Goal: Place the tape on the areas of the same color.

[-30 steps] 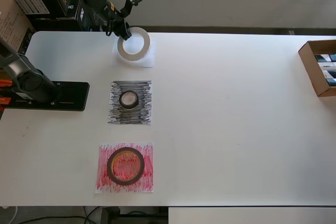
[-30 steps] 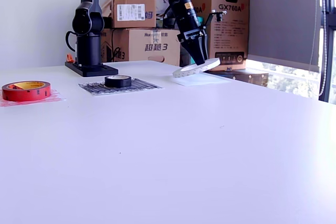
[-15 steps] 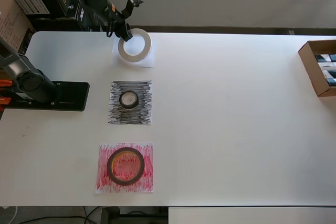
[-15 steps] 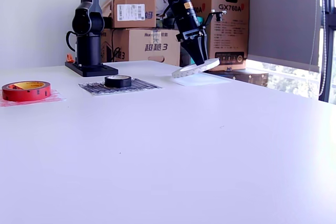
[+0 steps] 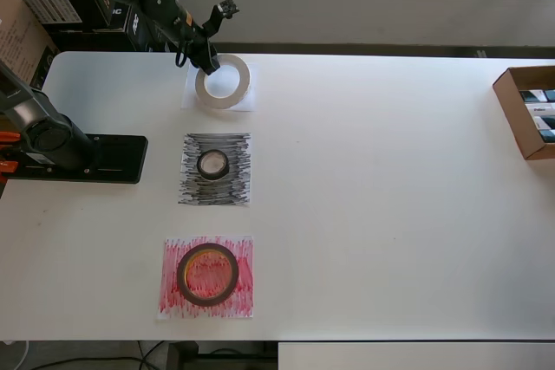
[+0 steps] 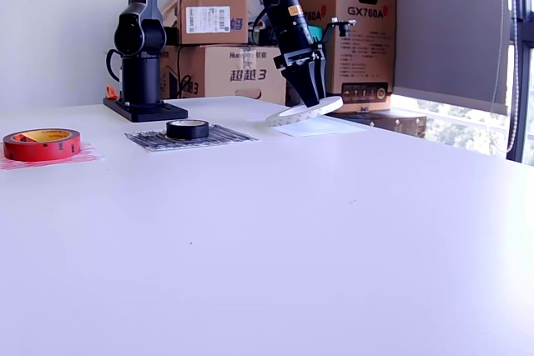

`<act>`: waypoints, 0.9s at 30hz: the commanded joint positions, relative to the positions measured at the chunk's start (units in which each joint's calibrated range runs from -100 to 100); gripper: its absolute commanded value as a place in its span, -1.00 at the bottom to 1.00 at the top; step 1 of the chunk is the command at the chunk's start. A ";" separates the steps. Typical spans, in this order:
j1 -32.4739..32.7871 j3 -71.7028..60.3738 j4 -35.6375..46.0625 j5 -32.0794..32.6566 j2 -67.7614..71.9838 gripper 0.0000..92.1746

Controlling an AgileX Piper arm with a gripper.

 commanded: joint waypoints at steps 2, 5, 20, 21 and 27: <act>0.51 -0.50 0.26 -0.41 0.17 -0.22; 1.30 -0.50 0.43 -1.97 0.17 -0.22; 1.78 -3.32 0.35 -2.54 -0.58 -0.22; 1.38 -4.32 0.35 -2.54 -0.76 -0.22; -4.22 -10.50 1.11 -3.77 -5.35 -0.22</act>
